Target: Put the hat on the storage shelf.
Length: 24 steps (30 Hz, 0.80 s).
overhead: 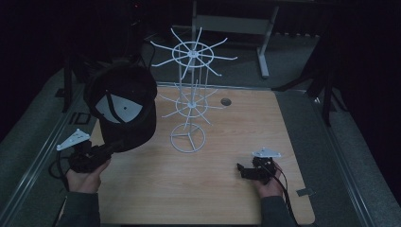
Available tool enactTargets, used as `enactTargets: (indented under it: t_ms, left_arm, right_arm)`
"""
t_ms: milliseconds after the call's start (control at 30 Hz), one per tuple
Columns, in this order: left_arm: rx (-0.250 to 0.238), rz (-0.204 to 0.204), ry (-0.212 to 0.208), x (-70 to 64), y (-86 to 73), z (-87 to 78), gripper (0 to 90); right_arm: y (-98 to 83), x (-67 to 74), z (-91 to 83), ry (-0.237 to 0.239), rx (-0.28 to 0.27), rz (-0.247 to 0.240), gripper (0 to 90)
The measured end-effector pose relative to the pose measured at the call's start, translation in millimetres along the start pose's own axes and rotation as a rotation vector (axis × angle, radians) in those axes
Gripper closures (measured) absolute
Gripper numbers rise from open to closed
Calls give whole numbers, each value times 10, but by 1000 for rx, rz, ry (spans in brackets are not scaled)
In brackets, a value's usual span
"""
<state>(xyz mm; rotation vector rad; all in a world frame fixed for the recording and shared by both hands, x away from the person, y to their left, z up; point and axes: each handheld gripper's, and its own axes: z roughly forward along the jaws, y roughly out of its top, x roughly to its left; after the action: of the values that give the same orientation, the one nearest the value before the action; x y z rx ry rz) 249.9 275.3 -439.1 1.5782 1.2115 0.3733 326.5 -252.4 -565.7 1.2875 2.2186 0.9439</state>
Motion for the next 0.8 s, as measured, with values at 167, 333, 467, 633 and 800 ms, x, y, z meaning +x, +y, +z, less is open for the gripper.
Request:
enactTargets:
  t_ms: [167,333,467,633,800]
  left_arm:
    - [-6,3,6,-7,17,-15,859]
    - [-12,14,11,-24,53,-32,859]
    - [-17,20,13,-41,76,-40,859]
    - [-24,26,14,-57,102,-47,859]
    - [-31,34,7,-89,140,-55,859]
  right_arm:
    - [0,0,0,0,0,0,139]
    - [1,0,-1,0,1,1,139]
    - [1,0,-1,0,0,1,140]
    - [1,1,0,0,0,1,140]
    - [1,0,0,0,0,0,139]
